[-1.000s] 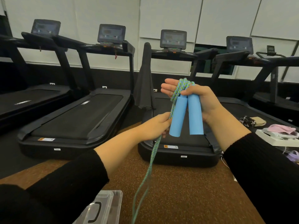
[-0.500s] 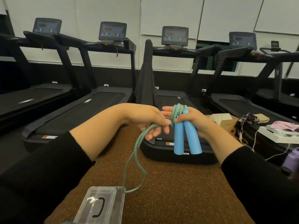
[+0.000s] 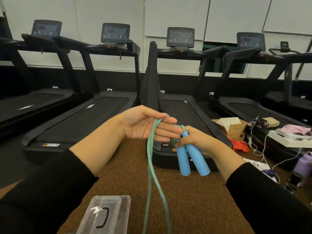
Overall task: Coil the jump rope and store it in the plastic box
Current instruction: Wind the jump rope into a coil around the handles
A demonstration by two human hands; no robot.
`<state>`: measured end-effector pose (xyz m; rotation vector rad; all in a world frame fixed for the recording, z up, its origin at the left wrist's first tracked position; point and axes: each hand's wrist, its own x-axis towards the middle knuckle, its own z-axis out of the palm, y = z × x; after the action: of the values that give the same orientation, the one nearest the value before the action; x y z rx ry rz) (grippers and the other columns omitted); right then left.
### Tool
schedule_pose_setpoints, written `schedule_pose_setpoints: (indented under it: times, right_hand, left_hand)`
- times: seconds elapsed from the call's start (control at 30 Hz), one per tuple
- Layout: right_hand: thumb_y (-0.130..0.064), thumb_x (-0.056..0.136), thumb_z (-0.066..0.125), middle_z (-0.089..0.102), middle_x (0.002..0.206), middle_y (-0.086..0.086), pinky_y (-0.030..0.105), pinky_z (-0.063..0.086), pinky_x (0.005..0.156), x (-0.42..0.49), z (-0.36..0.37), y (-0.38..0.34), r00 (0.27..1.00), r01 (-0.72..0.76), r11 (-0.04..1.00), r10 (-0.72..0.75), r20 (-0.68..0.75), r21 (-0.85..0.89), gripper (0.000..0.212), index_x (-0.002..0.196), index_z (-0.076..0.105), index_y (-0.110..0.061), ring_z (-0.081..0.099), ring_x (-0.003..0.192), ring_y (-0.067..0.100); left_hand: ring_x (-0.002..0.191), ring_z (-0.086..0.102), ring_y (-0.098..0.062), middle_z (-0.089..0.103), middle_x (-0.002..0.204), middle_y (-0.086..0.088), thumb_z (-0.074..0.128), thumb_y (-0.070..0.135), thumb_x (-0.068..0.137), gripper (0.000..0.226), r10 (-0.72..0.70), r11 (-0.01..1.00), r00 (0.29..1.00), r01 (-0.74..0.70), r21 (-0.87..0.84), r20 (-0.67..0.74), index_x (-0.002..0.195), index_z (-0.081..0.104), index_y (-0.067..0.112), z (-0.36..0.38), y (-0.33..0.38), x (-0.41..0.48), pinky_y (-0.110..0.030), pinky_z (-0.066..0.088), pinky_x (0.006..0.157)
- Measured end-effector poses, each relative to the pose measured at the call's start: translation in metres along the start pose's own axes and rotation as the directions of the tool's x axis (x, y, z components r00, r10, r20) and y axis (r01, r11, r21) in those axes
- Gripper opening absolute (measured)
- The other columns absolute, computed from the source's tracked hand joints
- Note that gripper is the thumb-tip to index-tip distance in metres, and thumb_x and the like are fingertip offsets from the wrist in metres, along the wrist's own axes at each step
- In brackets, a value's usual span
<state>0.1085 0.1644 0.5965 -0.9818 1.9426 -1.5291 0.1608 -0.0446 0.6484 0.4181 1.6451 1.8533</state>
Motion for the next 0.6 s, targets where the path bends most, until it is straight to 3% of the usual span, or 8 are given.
schedule_pose_setpoints:
  times: [0.1,0.2,0.33,0.47,0.6]
  right_hand:
    - [0.019,0.079,0.049,0.075,0.08,-0.006,0.015,0.052,0.067,0.0,0.001,0.003,0.996,-0.021,1.0,0.02,0.088,0.012,0.035,0.092,0.064,-0.01,0.07,0.076,0.005]
    - [0.014,0.073,0.051,0.074,0.106,0.005,0.024,0.052,0.092,0.001,0.003,0.011,0.991,-0.03,0.999,0.025,0.128,0.036,0.044,0.109,0.065,-0.006,0.067,0.106,0.018]
    - [0.009,0.071,0.052,0.073,0.108,0.007,0.027,0.048,0.098,-0.002,0.005,0.017,0.974,-0.108,0.994,0.112,0.197,-0.032,0.049,0.118,0.061,0.002,0.065,0.109,0.02]
    - [0.007,0.073,0.051,0.073,0.107,0.007,0.045,0.036,0.107,-0.009,0.011,0.017,0.96,-0.111,0.993,0.114,0.257,-0.029,0.047,0.117,0.063,0.0,0.062,0.108,0.022]
    - [0.006,0.074,0.051,0.073,0.107,0.008,0.058,0.025,0.11,-0.016,0.013,0.015,0.957,-0.072,0.997,0.062,0.285,0.025,0.045,0.116,0.064,-0.001,0.06,0.108,0.025]
  left_hand:
    - [0.119,0.06,-0.029,0.066,0.119,-0.018,0.057,0.021,0.078,0.034,0.021,1.0,0.999,-0.021,0.0,0.041,0.103,0.073,0.005,-0.001,0.006,-0.003,-0.042,0.041,0.106]
    - [0.115,0.062,-0.027,0.068,0.116,-0.016,0.048,0.023,0.081,0.035,0.021,0.999,1.0,-0.021,0.045,-0.001,0.097,0.075,0.006,0.002,0.014,-0.003,-0.038,0.048,0.099]
    - [0.096,0.071,-0.019,0.075,0.098,-0.007,0.048,0.039,0.082,0.039,-0.008,0.947,0.985,0.062,0.314,-0.171,0.078,0.077,0.013,0.004,0.027,0.001,-0.033,0.051,0.09]
    - [0.09,0.071,-0.011,0.076,0.085,0.006,0.045,0.043,0.093,0.038,0.107,0.697,0.944,0.152,0.701,-0.311,0.071,0.068,0.021,0.001,0.03,0.006,-0.033,0.042,0.09]
    - [0.094,0.067,-0.016,0.073,0.089,0.003,0.047,0.039,0.095,0.036,0.296,0.484,0.928,0.059,0.873,-0.227,0.082,0.071,0.015,-0.002,0.031,0.012,-0.034,0.043,0.102]
